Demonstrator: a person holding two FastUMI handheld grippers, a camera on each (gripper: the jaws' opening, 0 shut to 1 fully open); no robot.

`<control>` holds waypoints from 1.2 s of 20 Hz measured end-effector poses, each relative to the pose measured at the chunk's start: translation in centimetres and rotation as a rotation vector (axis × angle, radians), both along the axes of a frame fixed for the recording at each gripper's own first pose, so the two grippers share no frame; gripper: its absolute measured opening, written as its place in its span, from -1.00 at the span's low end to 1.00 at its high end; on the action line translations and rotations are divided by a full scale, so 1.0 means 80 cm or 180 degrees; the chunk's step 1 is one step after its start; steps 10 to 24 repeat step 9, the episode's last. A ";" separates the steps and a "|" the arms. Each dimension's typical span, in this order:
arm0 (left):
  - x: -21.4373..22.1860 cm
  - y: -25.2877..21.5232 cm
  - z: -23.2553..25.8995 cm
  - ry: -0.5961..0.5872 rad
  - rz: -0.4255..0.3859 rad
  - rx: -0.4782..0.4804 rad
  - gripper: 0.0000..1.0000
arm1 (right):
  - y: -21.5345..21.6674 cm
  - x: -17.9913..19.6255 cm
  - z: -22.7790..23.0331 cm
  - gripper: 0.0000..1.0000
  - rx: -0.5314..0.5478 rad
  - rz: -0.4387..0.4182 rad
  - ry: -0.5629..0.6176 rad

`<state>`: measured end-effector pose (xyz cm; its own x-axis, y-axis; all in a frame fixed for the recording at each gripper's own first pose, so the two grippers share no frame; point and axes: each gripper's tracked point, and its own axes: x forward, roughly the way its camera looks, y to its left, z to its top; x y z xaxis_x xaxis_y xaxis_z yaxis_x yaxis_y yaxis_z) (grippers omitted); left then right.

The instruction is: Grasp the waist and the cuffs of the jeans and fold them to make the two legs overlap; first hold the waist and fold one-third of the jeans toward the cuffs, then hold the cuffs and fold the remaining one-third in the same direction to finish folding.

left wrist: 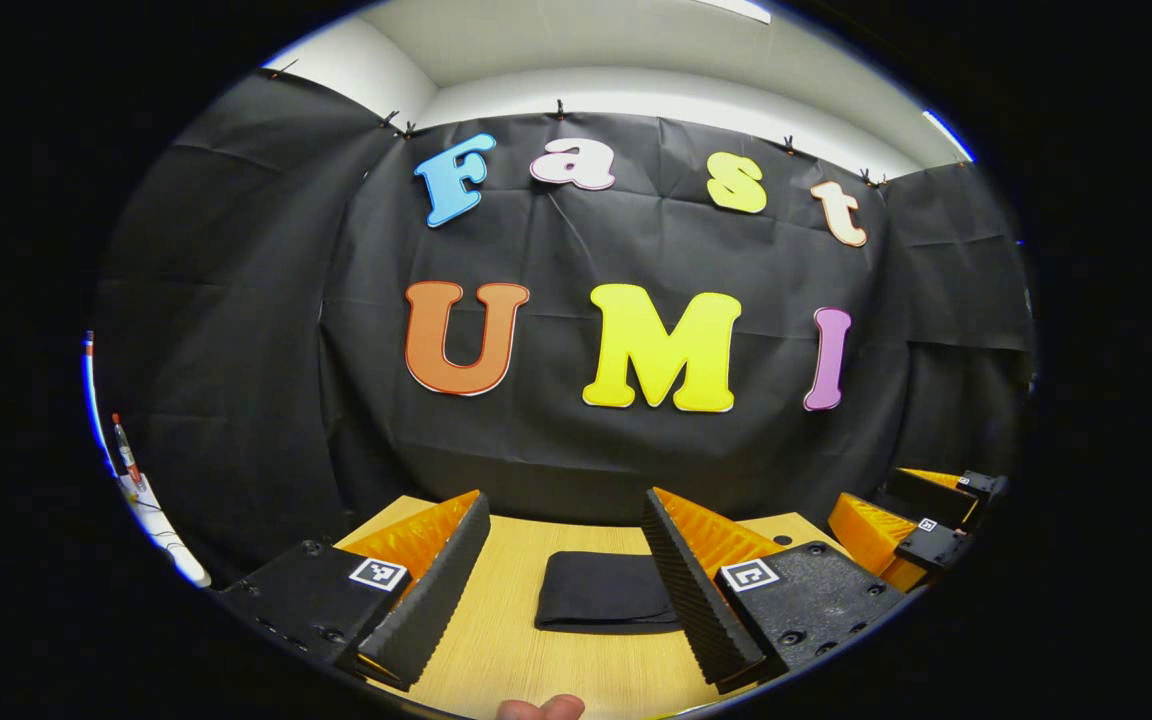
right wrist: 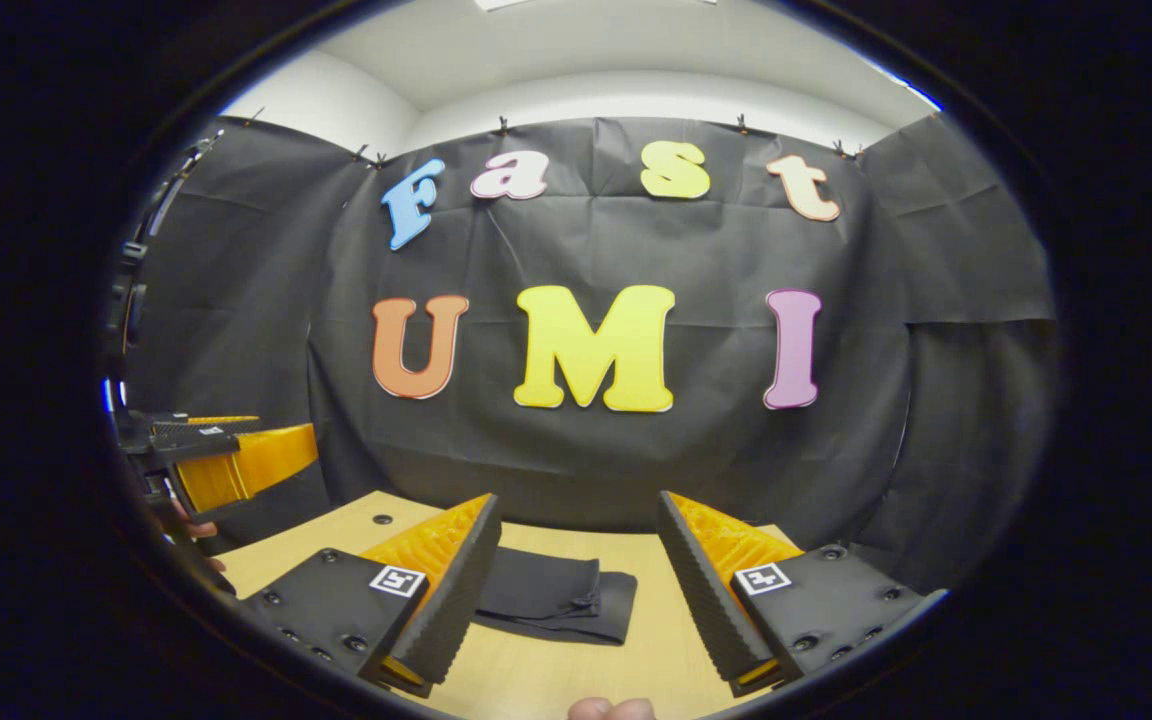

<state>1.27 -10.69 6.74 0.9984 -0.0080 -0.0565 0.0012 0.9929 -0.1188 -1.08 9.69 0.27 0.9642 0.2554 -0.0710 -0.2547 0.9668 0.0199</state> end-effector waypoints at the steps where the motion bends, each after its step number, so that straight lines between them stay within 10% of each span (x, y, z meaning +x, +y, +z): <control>1: 0.000 -0.001 0.000 0.0003 0.0000 0.0005 0.96 | 0.001 0.001 0.000 0.87 0.0008 0.0011 0.0007; 24: 0.002 0.005 0.003 -0.0007 0.0055 0.0049 1.00 | 0.006 0.008 -0.001 0.87 0.0032 0.0077 0.0035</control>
